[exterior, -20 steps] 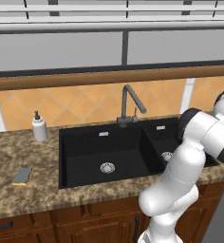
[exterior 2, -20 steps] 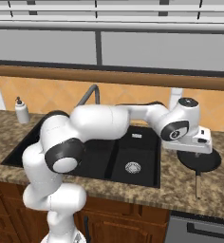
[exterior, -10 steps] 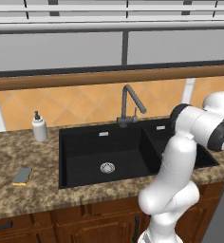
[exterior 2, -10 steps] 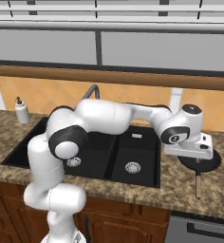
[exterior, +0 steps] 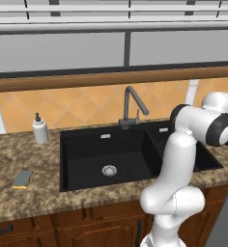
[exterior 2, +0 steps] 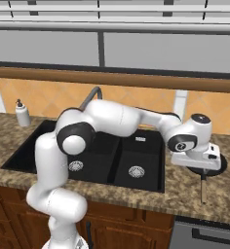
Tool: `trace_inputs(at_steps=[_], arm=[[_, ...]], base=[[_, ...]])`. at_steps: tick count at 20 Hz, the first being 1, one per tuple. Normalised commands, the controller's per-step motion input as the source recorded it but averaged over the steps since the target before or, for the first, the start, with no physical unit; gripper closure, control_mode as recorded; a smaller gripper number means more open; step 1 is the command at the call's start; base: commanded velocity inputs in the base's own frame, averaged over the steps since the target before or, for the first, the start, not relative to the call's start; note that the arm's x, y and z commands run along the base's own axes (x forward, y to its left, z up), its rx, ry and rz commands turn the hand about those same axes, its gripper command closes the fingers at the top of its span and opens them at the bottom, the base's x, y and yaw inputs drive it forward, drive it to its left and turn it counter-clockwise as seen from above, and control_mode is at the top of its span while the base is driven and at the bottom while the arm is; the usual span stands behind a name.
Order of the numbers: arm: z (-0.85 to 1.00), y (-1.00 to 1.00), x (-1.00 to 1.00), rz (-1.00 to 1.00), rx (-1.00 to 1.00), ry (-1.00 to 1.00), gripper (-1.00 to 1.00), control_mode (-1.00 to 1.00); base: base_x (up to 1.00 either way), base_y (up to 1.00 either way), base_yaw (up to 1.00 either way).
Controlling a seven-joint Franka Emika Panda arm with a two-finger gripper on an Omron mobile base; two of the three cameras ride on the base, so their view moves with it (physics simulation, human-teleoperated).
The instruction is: Pick the pan and sponge and place them into the sink. Then turn on the water.
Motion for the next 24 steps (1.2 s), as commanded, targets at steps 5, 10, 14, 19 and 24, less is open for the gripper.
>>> trace_inputs(at_steps=[5,10,14,19,24], arm=[[-0.21,-0.12,0.0,0.0,0.0,0.11,-1.0,-1.0],[-0.27,-0.09,0.0,0.0,0.0,0.05,-1.0,-1.0],[-0.3,-0.03,0.01,0.0,0.01,0.02,-1.0,-1.0],[-0.3,-0.03,0.14,0.0,0.02,0.02,-1.0,-1.0],[-0.22,-0.14,0.14,0.0,0.05,0.07,-1.0,-1.0]], base=[[0.0,0.0,0.0],[0.0,0.0,0.0],[0.0,0.0,0.0],[0.0,0.0,0.0],[0.0,0.0,0.0]])
